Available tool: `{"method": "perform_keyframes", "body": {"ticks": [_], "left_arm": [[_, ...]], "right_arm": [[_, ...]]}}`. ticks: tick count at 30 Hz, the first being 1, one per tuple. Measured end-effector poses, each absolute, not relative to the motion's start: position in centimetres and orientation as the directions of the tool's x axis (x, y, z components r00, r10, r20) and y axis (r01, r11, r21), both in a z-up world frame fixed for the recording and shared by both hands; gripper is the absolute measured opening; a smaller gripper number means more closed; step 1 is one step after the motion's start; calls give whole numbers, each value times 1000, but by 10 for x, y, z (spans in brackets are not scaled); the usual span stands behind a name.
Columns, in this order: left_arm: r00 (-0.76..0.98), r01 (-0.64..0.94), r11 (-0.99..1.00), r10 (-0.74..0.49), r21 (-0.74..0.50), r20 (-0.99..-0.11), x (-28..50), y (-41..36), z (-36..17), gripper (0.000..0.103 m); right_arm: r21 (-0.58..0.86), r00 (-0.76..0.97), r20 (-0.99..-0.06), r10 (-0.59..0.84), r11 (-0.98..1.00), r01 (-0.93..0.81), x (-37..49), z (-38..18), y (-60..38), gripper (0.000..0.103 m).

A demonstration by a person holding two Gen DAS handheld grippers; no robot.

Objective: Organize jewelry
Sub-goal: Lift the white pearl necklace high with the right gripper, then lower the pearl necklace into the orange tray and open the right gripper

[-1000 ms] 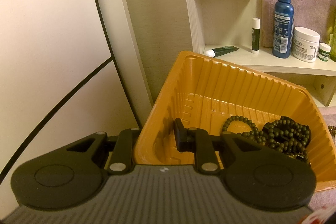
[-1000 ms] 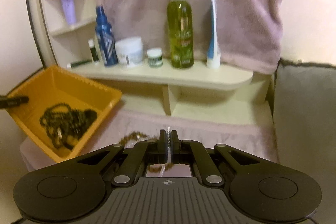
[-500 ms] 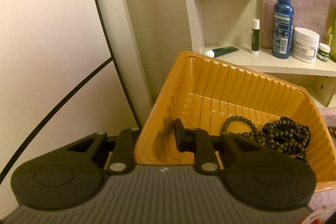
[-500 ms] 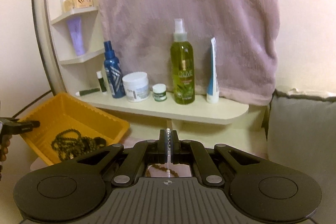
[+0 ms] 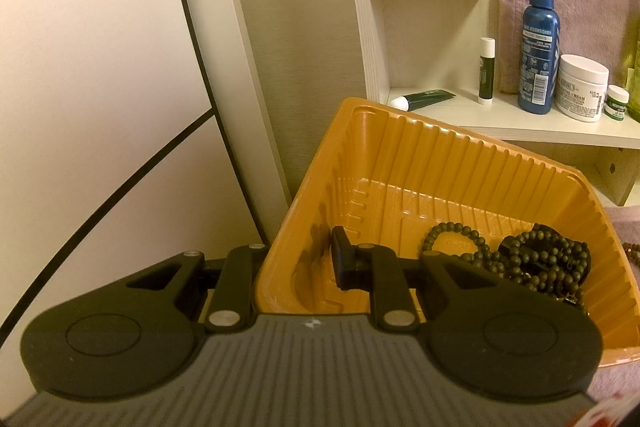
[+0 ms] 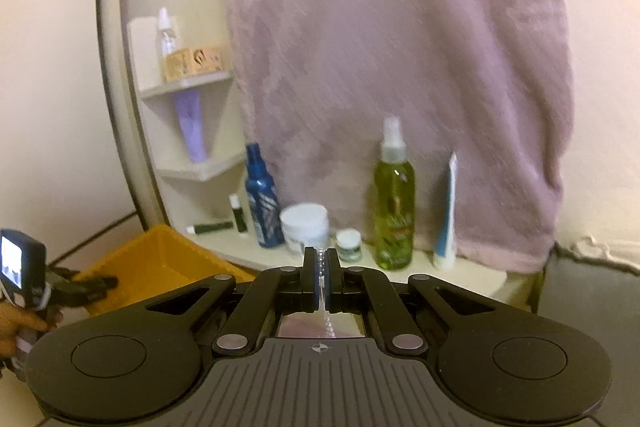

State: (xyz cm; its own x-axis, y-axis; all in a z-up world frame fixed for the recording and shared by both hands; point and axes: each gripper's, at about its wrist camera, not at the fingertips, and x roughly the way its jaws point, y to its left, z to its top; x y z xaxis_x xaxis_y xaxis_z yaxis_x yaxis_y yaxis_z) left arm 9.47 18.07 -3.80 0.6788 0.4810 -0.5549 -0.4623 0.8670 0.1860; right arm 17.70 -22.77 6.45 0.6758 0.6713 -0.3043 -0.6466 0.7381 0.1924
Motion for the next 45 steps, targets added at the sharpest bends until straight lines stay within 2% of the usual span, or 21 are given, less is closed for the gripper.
{"method": "perform_keyframes", "body": {"ticks": [10, 17, 24, 28, 31, 38, 45], "left_arm": [[681, -464, 868, 479, 180, -555, 95, 181, -38, 19], [682, -464, 869, 475, 173, -555, 93, 181, -37, 18], [684, -463, 871, 470, 165, -557, 92, 182, -38, 18], [685, -464, 871, 467, 159, -559, 91, 183, -38, 17], [687, -463, 872, 466, 158, -558, 91, 183, -38, 17], [689, -462, 873, 464, 155, -557, 91, 183, -37, 17], [687, -460, 873, 464, 160, -560, 91, 183, -37, 17]], "right_arm": [[211, 611, -246, 753, 656, -724, 179, 94, -198, 3], [241, 494, -197, 847, 530, -813, 188, 113, -148, 3], [273, 370, -178, 912, 407, -872, 186, 116, -82, 2], [356, 327, -145, 934, 358, -863, 192, 106, -59, 3], [411, 338, -203, 919, 393, -822, 204, 81, -48, 3], [481, 309, -433, 847, 507, -716, 231, -1, -35, 3], [427, 287, -558, 779, 565, -705, 227, -38, -36, 3]]}}
